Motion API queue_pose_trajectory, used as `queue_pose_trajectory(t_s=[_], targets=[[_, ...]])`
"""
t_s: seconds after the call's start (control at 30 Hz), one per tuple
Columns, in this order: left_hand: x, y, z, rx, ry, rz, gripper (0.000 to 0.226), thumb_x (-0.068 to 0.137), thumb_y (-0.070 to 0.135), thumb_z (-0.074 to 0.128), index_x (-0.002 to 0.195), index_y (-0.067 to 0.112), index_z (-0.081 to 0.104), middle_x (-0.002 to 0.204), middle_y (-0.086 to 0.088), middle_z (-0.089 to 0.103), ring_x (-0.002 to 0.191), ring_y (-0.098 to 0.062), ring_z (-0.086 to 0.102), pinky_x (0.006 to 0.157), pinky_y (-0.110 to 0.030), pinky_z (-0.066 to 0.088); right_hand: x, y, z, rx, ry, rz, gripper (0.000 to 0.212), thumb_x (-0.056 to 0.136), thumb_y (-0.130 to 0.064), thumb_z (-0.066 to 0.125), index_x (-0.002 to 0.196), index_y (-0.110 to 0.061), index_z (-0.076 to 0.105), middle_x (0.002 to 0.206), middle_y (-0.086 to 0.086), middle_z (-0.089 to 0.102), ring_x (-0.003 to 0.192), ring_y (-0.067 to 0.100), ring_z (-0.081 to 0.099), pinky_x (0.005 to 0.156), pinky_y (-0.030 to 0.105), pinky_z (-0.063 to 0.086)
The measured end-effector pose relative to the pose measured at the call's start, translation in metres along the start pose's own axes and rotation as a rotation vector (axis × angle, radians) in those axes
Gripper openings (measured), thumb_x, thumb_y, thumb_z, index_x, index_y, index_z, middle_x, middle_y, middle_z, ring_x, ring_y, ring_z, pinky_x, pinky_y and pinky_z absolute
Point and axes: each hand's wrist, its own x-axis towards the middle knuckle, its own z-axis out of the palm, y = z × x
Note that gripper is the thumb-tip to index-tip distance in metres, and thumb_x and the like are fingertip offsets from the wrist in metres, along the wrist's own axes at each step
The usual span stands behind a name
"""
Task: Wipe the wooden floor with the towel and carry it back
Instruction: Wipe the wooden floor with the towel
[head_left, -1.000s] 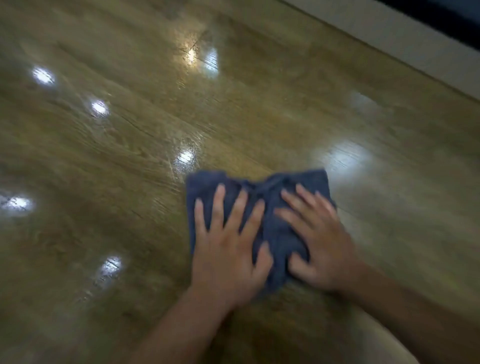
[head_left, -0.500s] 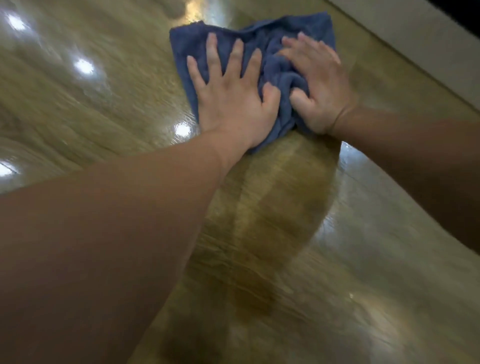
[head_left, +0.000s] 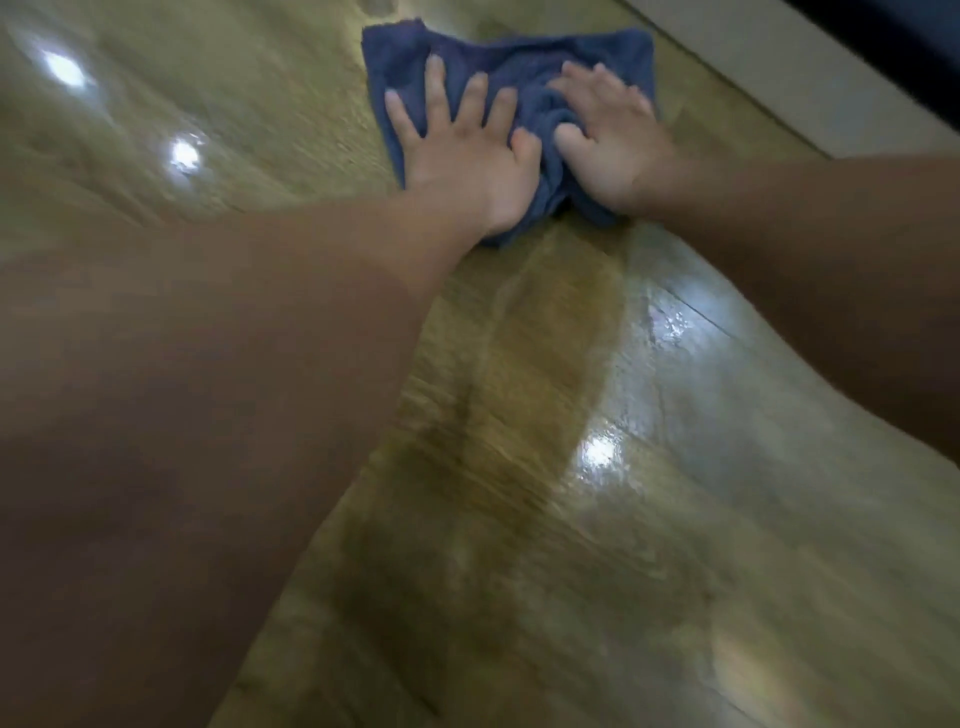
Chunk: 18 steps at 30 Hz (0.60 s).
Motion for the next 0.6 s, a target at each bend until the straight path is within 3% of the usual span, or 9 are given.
queue_pose_trajectory(t_s=[0.13, 0.27, 0.4, 0.47, 0.6], targets=[[-0.110, -0.009, 0.018, 0.030, -0.007, -0.018, 0.062, 0.099, 0.045, 0.013, 0.157, 0.028, 0.024, 0.167, 0.001, 0.014, 0.154, -0.033, -0.006, 0.117, -0.066, -0.007, -0.100, -0.043, 0.035, 0.061, 0.069, -0.002, 0.084, 0.074, -0.051, 0.023, 0.147, -0.018, 0.047, 0.162, 0.004, 0.032, 0.153, 0.028, 0.020, 0.123, 0.045, 0.008], [-0.248, -0.036, 0.040, -0.009, 0.077, 0.036, 0.060, 0.093, 0.042, 0.031, 0.147, 0.022, 0.049, 0.158, -0.004, 0.038, 0.152, -0.036, 0.014, 0.116, -0.069, 0.009, -0.228, -0.089, 0.076, 0.081, 0.083, -0.103, 0.075, 0.073, -0.041, 0.041, 0.143, -0.019, 0.052, 0.160, 0.004, 0.036, 0.151, 0.031, 0.023, 0.124, 0.050, 0.010], [-0.380, -0.036, 0.058, -0.081, 0.034, -0.191, 0.063, 0.074, 0.037, 0.044, 0.134, 0.022, 0.059, 0.152, -0.003, 0.047, 0.148, -0.037, 0.026, 0.110, -0.071, 0.020, -0.327, -0.145, 0.106, 0.150, -0.031, -0.246, 0.080, 0.062, -0.040, 0.051, 0.142, -0.027, 0.050, 0.162, -0.002, 0.032, 0.154, 0.027, 0.017, 0.122, 0.050, 0.010], [-0.428, -0.036, 0.069, -0.117, 0.015, -0.313, 0.068, 0.066, 0.039, 0.045, 0.132, 0.025, 0.056, 0.150, -0.002, 0.049, 0.144, -0.037, 0.033, 0.107, -0.068, 0.022, -0.353, -0.167, 0.118, 0.192, -0.088, -0.316, 0.083, 0.056, -0.041, 0.052, 0.139, -0.034, 0.051, 0.162, -0.007, 0.031, 0.153, 0.026, 0.019, 0.121, 0.048, 0.012], [-0.437, -0.052, 0.073, -0.157, 0.034, -0.442, 0.073, 0.074, 0.038, 0.044, 0.147, 0.031, 0.041, 0.159, 0.005, 0.035, 0.148, -0.031, 0.026, 0.111, -0.065, 0.016, -0.340, -0.183, 0.121, 0.205, -0.146, -0.371, 0.072, 0.065, -0.040, 0.048, 0.138, -0.036, 0.054, 0.161, -0.009, 0.033, 0.154, 0.022, 0.017, 0.122, 0.047, 0.010]])
